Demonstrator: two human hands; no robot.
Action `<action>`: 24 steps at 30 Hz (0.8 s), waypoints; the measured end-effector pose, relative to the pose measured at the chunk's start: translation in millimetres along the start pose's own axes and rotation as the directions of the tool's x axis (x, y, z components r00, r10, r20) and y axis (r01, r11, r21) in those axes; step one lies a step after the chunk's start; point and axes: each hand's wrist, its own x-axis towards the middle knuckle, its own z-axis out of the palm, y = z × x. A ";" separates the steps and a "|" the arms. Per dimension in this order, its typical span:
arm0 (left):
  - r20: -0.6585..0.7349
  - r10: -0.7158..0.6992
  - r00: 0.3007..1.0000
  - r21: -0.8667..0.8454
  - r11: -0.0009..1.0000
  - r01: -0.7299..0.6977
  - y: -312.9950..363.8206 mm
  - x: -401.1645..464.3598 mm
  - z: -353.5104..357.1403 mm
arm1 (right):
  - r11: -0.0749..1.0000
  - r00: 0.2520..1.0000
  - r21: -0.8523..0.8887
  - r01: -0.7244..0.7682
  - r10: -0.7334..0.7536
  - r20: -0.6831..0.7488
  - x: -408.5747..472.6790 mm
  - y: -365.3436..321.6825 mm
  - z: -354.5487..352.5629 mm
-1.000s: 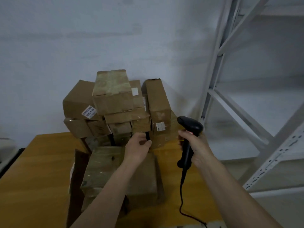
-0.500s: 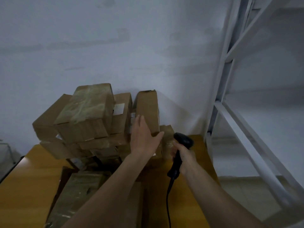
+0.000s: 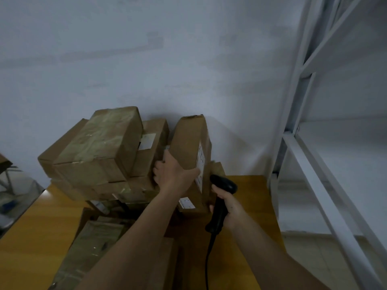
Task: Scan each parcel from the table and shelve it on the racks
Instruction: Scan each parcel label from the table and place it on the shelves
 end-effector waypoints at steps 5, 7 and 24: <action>0.101 0.056 0.993 -0.298 0.954 -0.024 -7.0 -22.4 -15.5 | 0.983 0.983 0.020 0.181 -0.181 -0.004 -26.7 -16.9 -8.4; 0.203 0.060 0.977 -0.422 0.906 0.032 -17.0 -33.4 -23.4 | 0.961 0.961 0.011 0.276 -0.276 -0.009 -42.5 -19.2 -13.1; 0.214 0.149 0.965 -0.713 0.700 0.050 -122.5 -142.0 -44.6 | 0.776 0.775 -0.109 0.621 -0.629 -0.065 -168.2 92.9 -14.5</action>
